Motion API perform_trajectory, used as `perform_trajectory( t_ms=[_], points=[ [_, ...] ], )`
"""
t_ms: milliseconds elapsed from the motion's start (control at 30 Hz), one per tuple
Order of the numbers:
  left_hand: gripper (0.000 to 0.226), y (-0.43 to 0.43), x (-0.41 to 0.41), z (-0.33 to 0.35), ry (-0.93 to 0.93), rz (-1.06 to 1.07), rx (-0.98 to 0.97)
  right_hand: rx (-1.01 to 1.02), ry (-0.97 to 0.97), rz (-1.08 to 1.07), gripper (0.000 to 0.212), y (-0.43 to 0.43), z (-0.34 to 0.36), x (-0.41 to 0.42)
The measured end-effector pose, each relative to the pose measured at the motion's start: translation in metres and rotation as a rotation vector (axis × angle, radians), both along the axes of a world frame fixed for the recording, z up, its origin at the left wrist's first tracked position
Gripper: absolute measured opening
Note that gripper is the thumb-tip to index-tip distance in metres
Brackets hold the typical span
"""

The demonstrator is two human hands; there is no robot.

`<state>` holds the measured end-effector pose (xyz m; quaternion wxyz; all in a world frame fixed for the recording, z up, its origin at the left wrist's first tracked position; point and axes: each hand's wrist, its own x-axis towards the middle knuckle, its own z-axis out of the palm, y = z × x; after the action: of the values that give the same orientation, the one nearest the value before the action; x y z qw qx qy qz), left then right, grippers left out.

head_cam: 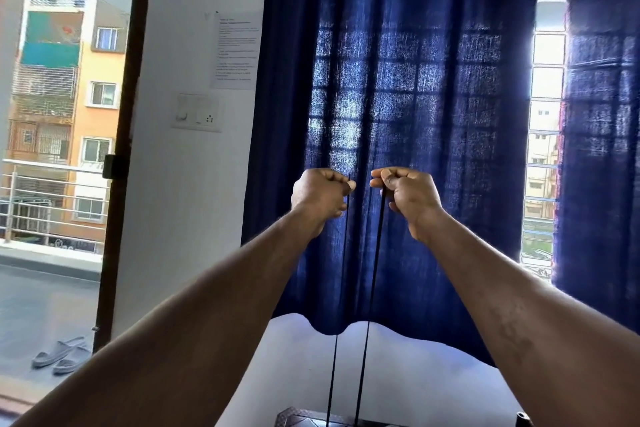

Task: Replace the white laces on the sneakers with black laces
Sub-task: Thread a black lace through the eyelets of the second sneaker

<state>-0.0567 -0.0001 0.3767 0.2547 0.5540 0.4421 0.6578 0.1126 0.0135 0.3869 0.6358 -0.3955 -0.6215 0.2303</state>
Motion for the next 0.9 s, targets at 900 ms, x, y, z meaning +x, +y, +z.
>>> perform_trajectory(
  t_ms=[900],
  points=[
    [0.023,0.018,-0.016,-0.239,0.184,-0.050,-0.165,-0.218,-0.286,-0.038,0.010,0.003,-0.250,-0.008]
  ],
)
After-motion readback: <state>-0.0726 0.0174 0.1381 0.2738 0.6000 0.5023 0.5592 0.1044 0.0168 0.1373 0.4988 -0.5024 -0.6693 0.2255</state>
